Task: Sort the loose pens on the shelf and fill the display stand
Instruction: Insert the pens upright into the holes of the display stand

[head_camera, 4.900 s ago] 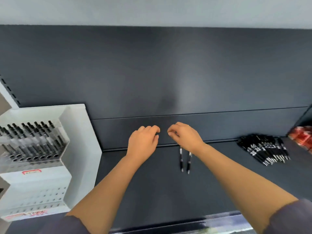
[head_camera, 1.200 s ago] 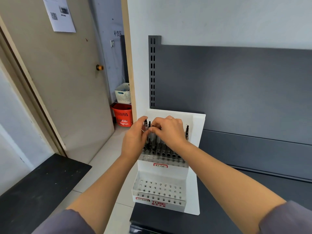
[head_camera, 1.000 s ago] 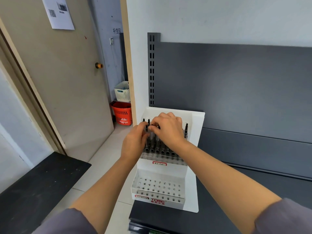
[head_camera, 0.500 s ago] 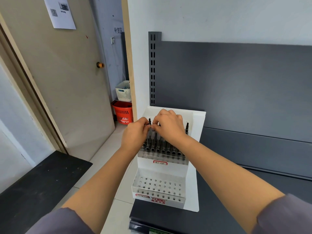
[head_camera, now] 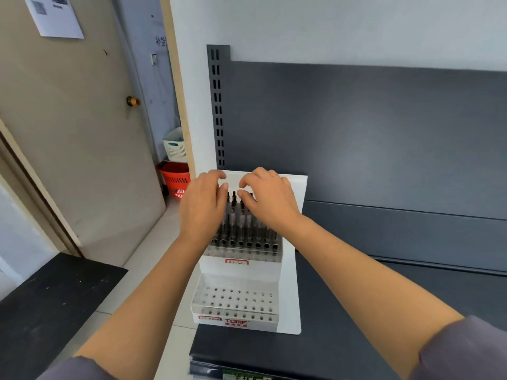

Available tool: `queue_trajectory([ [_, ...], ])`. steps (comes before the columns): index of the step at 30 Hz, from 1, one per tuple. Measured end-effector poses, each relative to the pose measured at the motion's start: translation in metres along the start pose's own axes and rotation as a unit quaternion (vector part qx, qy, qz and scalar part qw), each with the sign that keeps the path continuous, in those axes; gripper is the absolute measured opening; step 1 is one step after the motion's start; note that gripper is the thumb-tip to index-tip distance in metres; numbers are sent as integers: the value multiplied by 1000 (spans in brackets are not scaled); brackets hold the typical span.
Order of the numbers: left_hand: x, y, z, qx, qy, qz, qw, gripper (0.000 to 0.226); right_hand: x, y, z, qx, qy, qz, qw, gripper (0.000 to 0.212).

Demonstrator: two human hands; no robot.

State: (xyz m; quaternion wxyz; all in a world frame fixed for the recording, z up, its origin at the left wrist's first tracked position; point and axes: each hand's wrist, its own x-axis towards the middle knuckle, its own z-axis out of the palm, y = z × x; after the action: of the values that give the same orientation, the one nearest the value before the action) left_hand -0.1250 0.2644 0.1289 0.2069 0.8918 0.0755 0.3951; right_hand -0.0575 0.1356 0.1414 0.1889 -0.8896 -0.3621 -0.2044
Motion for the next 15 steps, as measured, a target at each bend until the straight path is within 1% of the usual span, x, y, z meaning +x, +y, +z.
queue_trajectory([
  [3, 2, 44, 9, 23, -13, 76, 997, 19, -22, 32, -15, -26, 23, 17, 999, 24],
  [6, -4, 94, 32, 22, -52, 143, 988, 18, -56, 76, -38, -50, 22, 31, 998, 23],
  [11, -29, 188, 90, -6, -121, 180, 976, 20, -133, 164, -93, -90, -24, 56, 994, 27],
  [15, -64, 277, 141, -43, -163, 203, 965, 20, -213, 243, -146, -92, -45, 126, 987, 26],
])
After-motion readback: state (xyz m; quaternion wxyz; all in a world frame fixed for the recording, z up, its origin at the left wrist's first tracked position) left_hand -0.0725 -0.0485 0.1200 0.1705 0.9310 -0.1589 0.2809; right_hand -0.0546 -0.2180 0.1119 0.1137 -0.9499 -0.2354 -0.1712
